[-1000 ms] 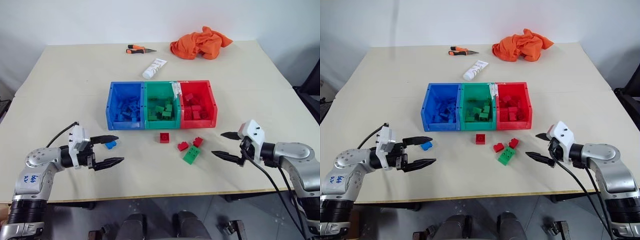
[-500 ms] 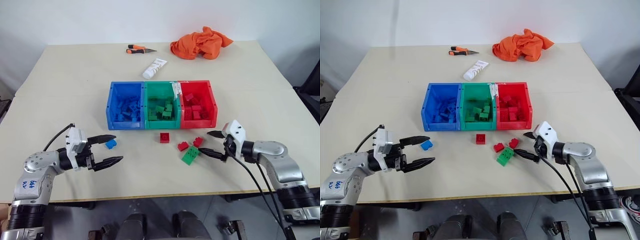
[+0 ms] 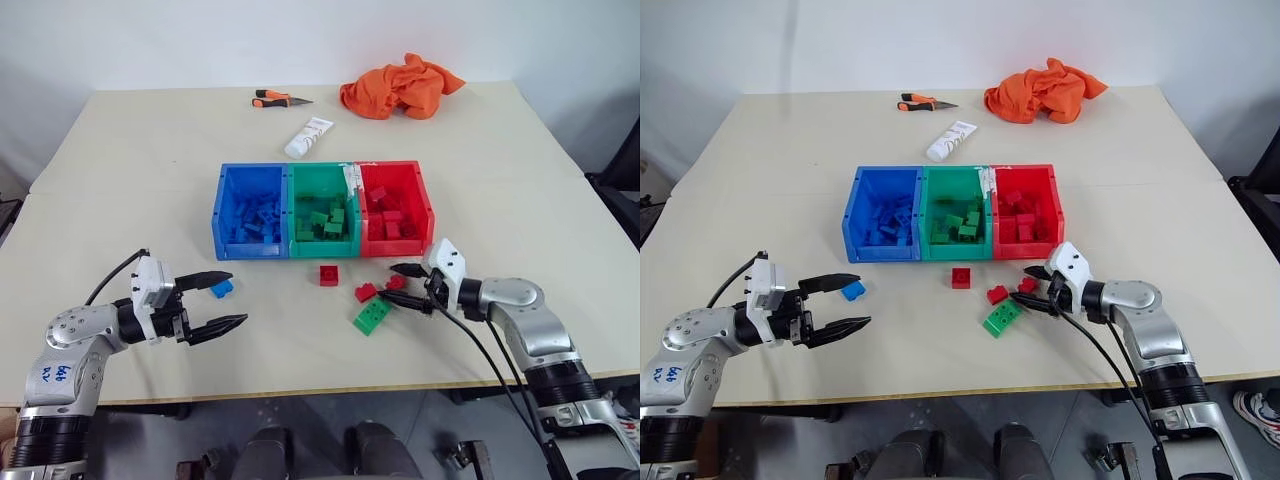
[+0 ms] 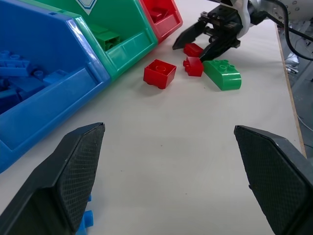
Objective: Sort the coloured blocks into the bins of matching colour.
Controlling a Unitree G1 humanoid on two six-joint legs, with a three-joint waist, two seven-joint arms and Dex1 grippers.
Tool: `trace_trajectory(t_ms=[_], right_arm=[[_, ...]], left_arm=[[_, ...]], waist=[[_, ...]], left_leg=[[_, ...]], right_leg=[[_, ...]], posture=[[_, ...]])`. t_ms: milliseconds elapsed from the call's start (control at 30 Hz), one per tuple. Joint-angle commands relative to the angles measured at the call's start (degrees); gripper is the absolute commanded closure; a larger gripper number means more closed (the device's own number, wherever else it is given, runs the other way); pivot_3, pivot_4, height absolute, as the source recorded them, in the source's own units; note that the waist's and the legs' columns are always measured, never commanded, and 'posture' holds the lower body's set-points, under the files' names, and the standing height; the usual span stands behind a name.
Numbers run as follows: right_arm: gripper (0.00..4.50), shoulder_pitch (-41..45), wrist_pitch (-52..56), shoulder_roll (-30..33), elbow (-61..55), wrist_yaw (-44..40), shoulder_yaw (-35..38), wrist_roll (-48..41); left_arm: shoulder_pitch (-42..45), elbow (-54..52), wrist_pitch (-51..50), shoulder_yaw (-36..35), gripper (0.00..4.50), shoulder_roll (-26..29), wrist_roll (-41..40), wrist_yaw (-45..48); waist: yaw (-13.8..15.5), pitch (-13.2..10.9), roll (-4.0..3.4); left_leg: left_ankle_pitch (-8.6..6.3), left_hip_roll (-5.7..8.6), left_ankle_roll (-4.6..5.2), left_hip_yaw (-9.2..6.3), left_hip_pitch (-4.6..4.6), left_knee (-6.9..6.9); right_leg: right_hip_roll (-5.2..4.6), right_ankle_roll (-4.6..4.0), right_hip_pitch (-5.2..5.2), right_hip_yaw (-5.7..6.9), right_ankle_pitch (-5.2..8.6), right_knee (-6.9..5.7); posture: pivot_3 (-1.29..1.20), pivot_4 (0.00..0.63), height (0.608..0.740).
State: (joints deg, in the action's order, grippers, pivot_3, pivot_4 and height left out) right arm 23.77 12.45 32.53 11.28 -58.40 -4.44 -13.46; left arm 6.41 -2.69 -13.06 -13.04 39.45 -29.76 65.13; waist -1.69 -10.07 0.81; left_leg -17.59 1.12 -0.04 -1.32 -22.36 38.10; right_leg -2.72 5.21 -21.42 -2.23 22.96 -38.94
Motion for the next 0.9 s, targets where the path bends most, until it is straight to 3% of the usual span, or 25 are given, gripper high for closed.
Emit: trace_trajectory(t_ms=[33,67,233,400,500,600,633,767,867,900], right_arm=[[2.77,-2.07,0.14,1.54,-4.51,-0.07,1.86,-1.07],[3.02,-2.67,0.55,1.88,-5.8,0.08,2.3,-1.35],[3.03,-4.39,3.46,3.06,-13.26,2.2,5.18,-3.05],[3.03,1.49,7.28,2.99,-18.72,6.0,9.72,-6.98],[3.03,8.69,6.16,1.74,-14.44,9.13,11.44,-7.12],[3.03,18.25,4.25,1.25,-3.61,8.39,8.37,-3.87],[2.3,19.91,2.79,0.84,-0.7,7.63,7.14,-2.84],[0.92,22.4,-1.04,-0.75,5.46,6.91,5.55,-1.03],[0.01,23.09,-2.46,-1.32,7.12,6.82,5.52,-0.66],[0.01,22.87,-2.46,-1.25,6.69,6.55,5.69,-0.89]], left_arm=[[-0.02,-1.63,0.27,-1.34,0.0,0.69,-1.23,0.09],[0.12,-1.49,0.29,-1.23,0.0,0.66,-1.18,0.11],[1.55,-0.33,0.48,-0.37,0.0,0.34,-0.76,0.22],[3.02,1.35,0.55,0.61,0.0,0.27,-0.56,1.34],[4.23,2.55,0.89,1.42,0.0,-0.13,-0.06,1.54],[7.17,4.85,1.86,3.01,0.0,-1.04,0.75,1.86],[7.99,5.5,2.18,3.28,0.0,-1.28,0.94,1.87],[9.04,6.85,3.02,3.55,0.0,-1.51,1.25,2.01],[9.13,7.27,3.49,3.59,0.0,-1.48,1.25,2.04],[8.93,7.15,3.57,3.52,0.0,-1.47,1.16,1.98]], waist=[[0.02,0.0,0.0],[0.04,0.0,0.0],[0.01,0.0,0.0],[-0.21,-0.02,-0.03],[-0.09,-0.02,-0.03],[-0.11,-0.02,-0.03],[-0.11,-0.01,-0.02],[-0.11,0.0,-0.01],[-0.17,-0.02,-0.02],[-0.17,-0.02,-0.02]], left_leg=[[0.0,0.0,0.0,0.0,0.0,0.0],[0.0,0.0,0.0,0.0,0.0,-0.02],[0.0,0.0,0.0,0.0,-0.01,-0.02],[0.0,0.0,0.0,0.02,0.0,-0.03],[0.01,0.0,-0.01,0.01,0.01,-0.04],[0.02,0.01,-0.03,0.02,0.01,-0.03],[0.02,0.02,-0.03,0.04,0.01,-0.03],[0.0,-0.01,-0.01,0.02,-0.01,-0.08],[-0.01,0.0,0.0,0.03,-0.18,-0.06],[-0.01,0.0,0.0,0.03,-0.21,-0.05]], right_leg=[[0.0,0.0,0.0,0.0,0.0,0.0],[0.0,0.0,-0.01,0.0,0.0,0.0],[0.0,0.0,-0.01,0.0,0.0,0.03],[0.0,0.0,-0.03,-0.01,0.0,0.0],[0.0,0.0,-0.05,0.01,0.0,-0.01],[0.0,0.0,-0.05,0.02,0.0,0.0],[-0.01,0.0,-0.06,0.0,0.0,0.01],[-0.02,0.0,-0.08,0.11,0.0,-0.02],[-0.05,0.0,-0.16,0.16,0.0,-0.08],[-0.06,0.0,-0.17,0.17,0.0,-0.07]], posture=[[0.0,0.15,0.74],[0.0,0.15,0.74],[0.0,0.15,0.74],[0.0,0.15,0.74],[0.0,0.15,0.74],[0.0,0.15,0.74],[0.0,0.15,0.74],[0.0,0.15,0.74],[0.0,0.15,0.74],[0.0,0.15,0.74]])
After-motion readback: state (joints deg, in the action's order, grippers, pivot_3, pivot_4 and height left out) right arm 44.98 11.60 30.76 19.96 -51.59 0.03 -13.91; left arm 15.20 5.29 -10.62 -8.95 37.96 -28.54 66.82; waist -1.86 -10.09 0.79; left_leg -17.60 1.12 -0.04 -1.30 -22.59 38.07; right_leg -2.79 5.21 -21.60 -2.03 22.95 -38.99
